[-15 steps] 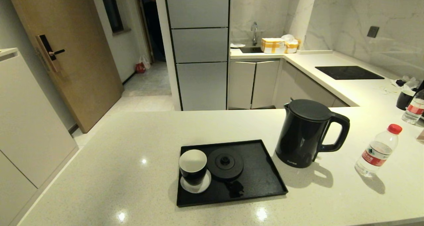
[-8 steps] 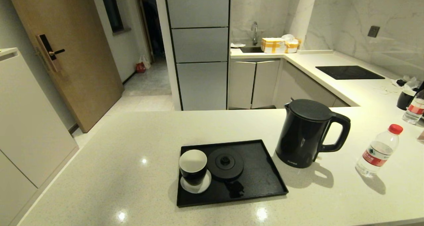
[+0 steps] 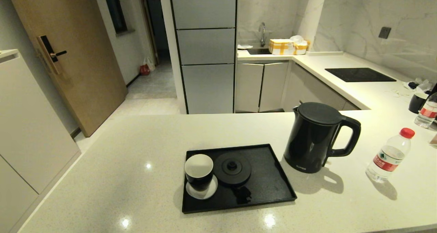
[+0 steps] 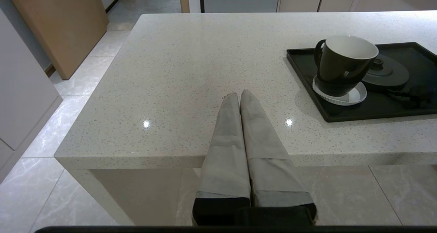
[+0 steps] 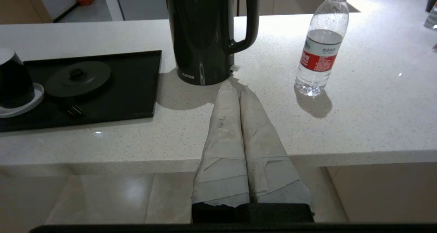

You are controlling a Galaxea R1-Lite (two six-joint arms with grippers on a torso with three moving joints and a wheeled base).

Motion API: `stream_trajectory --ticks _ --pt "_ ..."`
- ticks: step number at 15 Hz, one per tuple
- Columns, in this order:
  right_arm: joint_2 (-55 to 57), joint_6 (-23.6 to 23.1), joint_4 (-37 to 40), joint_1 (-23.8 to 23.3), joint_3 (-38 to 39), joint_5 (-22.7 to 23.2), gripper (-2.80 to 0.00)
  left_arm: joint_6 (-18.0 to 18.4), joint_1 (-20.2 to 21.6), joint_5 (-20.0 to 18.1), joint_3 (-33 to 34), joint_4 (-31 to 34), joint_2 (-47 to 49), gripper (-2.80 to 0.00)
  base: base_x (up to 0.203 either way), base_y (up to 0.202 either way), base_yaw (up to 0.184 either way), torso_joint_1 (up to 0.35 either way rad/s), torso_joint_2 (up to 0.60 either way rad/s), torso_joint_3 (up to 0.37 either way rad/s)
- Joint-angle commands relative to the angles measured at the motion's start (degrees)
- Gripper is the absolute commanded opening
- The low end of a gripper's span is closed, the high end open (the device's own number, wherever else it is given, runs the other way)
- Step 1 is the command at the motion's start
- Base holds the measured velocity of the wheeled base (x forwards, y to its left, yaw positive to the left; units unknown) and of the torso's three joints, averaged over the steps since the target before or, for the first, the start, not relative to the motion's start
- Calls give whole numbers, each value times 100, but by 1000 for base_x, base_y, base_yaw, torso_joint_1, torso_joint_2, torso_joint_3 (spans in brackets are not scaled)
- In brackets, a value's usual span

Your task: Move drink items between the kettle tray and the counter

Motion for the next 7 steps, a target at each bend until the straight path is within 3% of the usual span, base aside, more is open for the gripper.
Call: stream_trajectory --ticks 1,7 --pt "11 24 2 -1 15 -5 -280 -1 0 -1 0 3 -1 -280 0 0 0 0 0 0" --pt "11 136 -7 -1 15 1 -280 -1 0 -1 -8 3 -1 -280 0 0 0 0 0 0"
